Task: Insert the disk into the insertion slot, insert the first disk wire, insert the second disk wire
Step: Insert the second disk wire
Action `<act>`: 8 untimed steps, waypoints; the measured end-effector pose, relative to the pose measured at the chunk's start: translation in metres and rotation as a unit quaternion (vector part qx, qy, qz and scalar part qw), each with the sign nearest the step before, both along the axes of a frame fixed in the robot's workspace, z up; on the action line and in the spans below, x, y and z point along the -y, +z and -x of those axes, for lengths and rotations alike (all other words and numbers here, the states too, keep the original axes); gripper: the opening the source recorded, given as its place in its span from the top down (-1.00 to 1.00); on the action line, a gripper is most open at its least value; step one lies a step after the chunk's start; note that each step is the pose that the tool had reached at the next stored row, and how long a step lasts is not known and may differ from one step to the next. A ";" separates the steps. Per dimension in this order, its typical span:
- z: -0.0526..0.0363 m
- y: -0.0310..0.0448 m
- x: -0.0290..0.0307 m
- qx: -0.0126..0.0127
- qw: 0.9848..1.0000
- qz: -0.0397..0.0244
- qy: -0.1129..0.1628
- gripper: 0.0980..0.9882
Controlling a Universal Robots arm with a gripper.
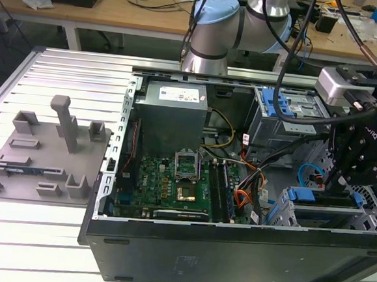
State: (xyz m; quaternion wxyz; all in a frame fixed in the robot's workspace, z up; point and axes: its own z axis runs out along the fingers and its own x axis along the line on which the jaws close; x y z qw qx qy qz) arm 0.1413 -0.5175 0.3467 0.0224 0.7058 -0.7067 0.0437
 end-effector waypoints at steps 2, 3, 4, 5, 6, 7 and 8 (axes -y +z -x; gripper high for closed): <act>0.0000 -0.0008 0.0000 0.000 1.000 0.000 0.000 0.86; 0.0000 -0.0016 0.0000 0.000 1.000 0.000 0.000 0.86; -0.0001 -0.0025 0.0000 0.000 1.000 0.000 0.000 0.86; 0.0000 -0.0030 0.0000 0.000 1.000 0.000 0.000 0.86; -0.0001 -0.0034 0.0000 0.000 1.000 0.000 0.000 0.86; -0.0001 -0.0041 0.0000 0.000 1.000 0.000 0.000 0.86; -0.0001 -0.0046 0.0000 0.000 1.000 0.000 0.000 0.86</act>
